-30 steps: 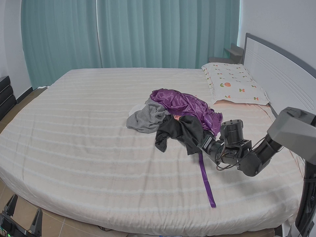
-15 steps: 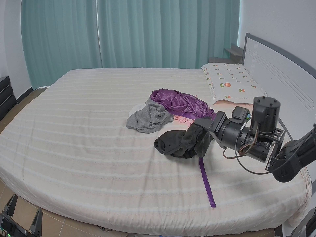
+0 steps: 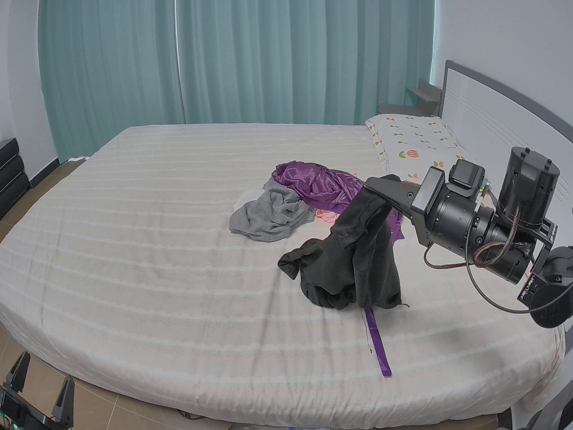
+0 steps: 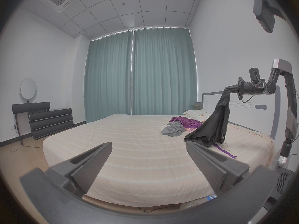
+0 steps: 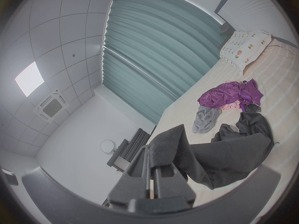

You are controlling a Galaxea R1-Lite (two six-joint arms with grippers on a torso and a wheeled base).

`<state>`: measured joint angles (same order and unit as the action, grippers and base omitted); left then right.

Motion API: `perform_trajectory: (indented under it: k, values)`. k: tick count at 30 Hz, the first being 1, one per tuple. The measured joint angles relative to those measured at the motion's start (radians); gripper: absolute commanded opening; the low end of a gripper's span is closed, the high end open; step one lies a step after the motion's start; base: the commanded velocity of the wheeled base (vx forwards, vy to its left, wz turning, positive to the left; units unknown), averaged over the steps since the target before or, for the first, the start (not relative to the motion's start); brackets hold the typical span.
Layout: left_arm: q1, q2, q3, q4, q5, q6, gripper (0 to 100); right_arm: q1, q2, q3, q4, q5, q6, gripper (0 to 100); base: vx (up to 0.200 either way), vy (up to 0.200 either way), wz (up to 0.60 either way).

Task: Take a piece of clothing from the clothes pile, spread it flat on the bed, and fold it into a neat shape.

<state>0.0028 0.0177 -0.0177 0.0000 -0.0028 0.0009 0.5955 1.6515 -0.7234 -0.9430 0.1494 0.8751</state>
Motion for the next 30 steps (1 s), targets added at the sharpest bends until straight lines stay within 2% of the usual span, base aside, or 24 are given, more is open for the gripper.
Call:
perform_trajectory:
  k: [5,10,15,21,30]
  values:
    - [0.000,0.000,-0.009,-0.030,-0.003,-0.027,100,0.001,-0.006,0.001,0.000,0.006,0.000,0,0.000,0.000,0.00]
    - [-0.003,0.027,-0.115,-0.061,-0.025,-0.084,100,0.002,-0.006,0.001,0.000,0.009,0.000,0,0.000,0.000,0.00]
    - [-0.005,0.132,-0.193,-0.041,-0.083,-0.123,100,0.008,-0.004,0.005,0.000,0.009,-0.001,0,0.000,0.000,0.00]
    - [0.006,0.266,-0.229,-0.016,-0.067,-0.137,100,0.013,-0.001,0.029,0.000,0.007,-0.004,0,0.000,0.000,0.00]
    - [-0.018,0.445,-0.248,-0.027,-0.178,-0.139,100,0.014,-0.001,0.048,0.004,0.000,-0.005,0,0.000,0.000,0.00]
